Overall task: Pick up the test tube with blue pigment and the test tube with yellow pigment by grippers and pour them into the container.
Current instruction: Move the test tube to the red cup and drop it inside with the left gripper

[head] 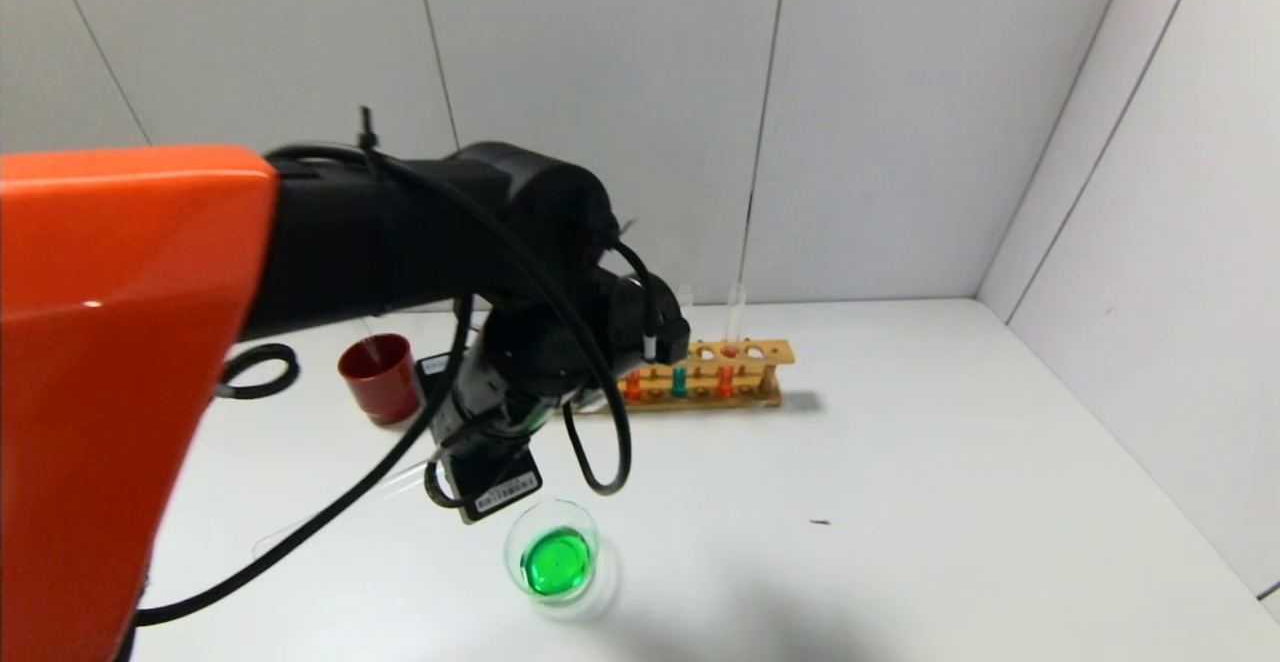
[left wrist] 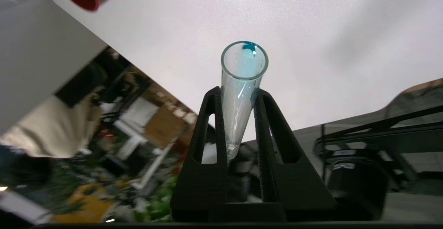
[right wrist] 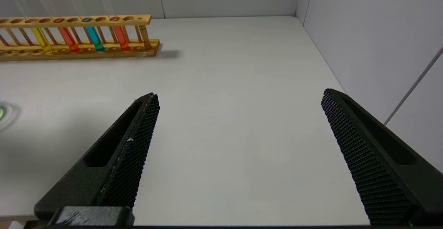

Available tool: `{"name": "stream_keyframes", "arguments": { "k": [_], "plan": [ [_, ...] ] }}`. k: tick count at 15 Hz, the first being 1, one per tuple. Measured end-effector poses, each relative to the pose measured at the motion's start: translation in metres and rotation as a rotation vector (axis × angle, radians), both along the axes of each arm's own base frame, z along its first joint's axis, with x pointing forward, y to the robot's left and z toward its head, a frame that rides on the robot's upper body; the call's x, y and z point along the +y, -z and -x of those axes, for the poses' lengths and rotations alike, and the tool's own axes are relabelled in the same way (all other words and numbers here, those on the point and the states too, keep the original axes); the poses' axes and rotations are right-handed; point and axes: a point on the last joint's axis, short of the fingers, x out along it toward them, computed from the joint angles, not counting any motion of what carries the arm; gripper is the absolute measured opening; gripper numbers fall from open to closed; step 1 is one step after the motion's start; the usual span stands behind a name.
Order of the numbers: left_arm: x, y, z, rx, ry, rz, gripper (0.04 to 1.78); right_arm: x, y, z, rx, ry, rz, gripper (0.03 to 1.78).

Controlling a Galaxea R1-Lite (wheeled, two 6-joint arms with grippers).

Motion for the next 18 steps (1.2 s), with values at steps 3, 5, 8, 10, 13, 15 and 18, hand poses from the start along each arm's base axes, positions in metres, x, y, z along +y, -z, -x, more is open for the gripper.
{"name": "stream_keyframes", "arguments": {
  "k": [3, 5, 8, 10, 13, 15, 18],
  "plan": [
    [0.033, -0.040, 0.005, -0.126, -0.098, 0.175, 0.29, 0.000, 0.000, 0.000, 0.000, 0.000, 0.000, 1.71],
    [0.054, -0.060, 0.010, -0.234, -0.154, 0.286, 0.29, 0.000, 0.000, 0.000, 0.000, 0.000, 0.000, 1.71],
    [0.084, -0.073, 0.010, -0.370, -0.282, 0.413, 0.29, 0.000, 0.000, 0.000, 0.000, 0.000, 0.000, 1.71],
    [0.099, -0.073, 0.007, -0.450, -0.330, 0.472, 0.29, 0.000, 0.000, 0.000, 0.000, 0.000, 0.000, 1.71],
    [0.122, -0.072, 0.000, -0.561, -0.390, 0.593, 0.29, 0.000, 0.000, 0.000, 0.000, 0.000, 0.000, 1.71],
    [0.140, -0.078, -0.008, -0.638, -0.454, 0.699, 0.29, 0.000, 0.000, 0.000, 0.000, 0.000, 0.000, 1.71],
    [0.163, -0.082, -0.027, -0.784, -0.608, 0.803, 0.29, 0.000, 0.000, 0.000, 0.000, 0.000, 0.000, 1.71]
  ]
}}
